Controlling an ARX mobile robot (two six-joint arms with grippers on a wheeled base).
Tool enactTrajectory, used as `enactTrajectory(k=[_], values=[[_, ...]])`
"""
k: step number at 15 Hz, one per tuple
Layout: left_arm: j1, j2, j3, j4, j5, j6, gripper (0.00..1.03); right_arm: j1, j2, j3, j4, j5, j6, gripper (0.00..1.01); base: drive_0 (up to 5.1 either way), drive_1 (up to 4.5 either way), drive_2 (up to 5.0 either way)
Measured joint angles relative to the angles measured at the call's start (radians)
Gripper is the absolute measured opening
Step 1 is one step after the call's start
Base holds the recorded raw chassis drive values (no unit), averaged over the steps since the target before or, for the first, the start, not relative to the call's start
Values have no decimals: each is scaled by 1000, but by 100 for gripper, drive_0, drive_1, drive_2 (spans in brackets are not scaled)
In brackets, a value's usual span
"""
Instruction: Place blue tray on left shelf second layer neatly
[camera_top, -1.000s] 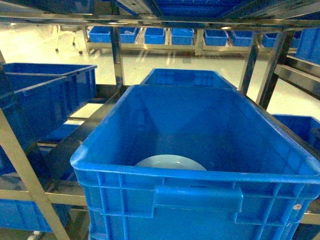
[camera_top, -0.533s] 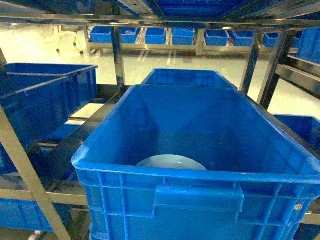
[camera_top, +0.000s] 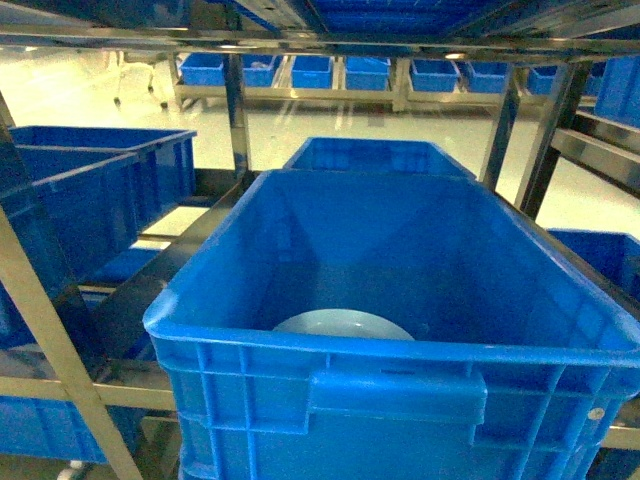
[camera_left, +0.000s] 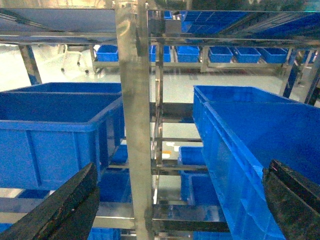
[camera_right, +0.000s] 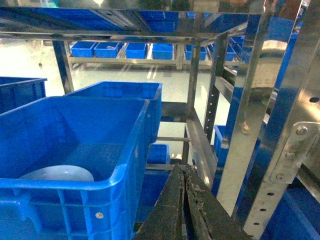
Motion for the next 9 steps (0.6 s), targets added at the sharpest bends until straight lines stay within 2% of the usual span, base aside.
enactTrajectory(k=[4,9], values=[[0,0,0,2,0,0,98,0,-1,0,6,2,0,2,0,0,0],[0,0,0,2,0,0,98,0,-1,0,6,2,0,65,0,0,0]])
